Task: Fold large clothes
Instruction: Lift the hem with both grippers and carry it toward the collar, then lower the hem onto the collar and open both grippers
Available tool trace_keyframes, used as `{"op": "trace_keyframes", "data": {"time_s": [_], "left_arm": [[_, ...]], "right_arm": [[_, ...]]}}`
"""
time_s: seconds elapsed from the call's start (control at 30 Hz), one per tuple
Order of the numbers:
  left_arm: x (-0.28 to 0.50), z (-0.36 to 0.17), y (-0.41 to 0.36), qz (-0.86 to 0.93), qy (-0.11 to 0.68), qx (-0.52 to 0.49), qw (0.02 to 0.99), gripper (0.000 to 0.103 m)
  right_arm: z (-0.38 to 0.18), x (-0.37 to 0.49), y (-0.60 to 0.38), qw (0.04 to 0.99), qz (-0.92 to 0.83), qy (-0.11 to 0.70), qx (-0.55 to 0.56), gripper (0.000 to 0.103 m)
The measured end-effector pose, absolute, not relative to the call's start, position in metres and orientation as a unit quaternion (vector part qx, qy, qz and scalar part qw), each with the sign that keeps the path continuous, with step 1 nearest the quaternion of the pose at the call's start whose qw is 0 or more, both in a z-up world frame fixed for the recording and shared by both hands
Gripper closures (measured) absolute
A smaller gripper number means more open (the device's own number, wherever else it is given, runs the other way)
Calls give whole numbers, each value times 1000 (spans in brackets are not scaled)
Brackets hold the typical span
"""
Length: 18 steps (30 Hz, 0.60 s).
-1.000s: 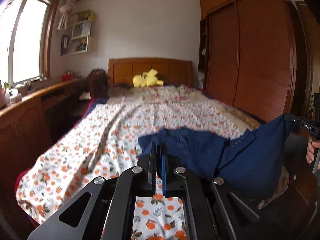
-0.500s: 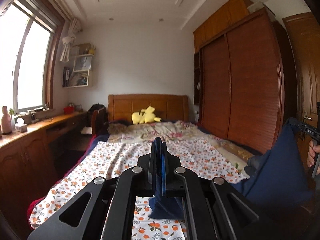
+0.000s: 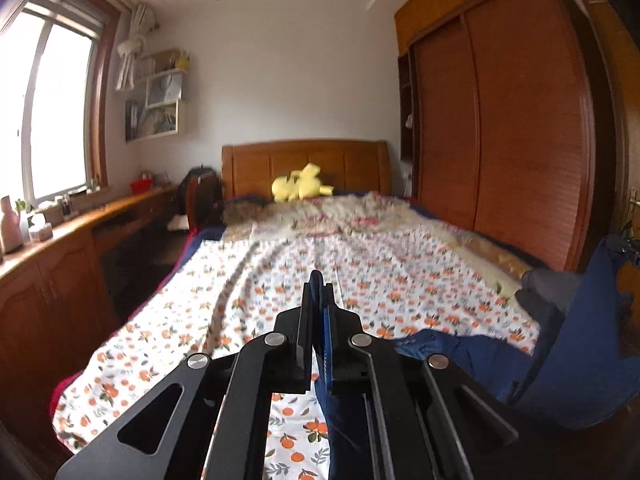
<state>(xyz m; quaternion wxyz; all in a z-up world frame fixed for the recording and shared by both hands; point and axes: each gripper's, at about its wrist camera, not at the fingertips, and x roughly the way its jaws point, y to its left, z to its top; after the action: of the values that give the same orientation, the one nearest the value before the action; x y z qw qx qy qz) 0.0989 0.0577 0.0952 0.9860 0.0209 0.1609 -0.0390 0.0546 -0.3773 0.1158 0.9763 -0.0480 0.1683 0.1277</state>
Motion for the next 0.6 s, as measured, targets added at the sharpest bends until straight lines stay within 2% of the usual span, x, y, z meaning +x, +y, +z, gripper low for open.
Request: {"op": "trace_keyframes", "data": {"time_s": [0.6], "left_arm": [[177, 18, 60, -26, 219, 34, 975, 98]], "right_arm": [[43, 97, -381, 962, 120, 244, -32, 99]]}}
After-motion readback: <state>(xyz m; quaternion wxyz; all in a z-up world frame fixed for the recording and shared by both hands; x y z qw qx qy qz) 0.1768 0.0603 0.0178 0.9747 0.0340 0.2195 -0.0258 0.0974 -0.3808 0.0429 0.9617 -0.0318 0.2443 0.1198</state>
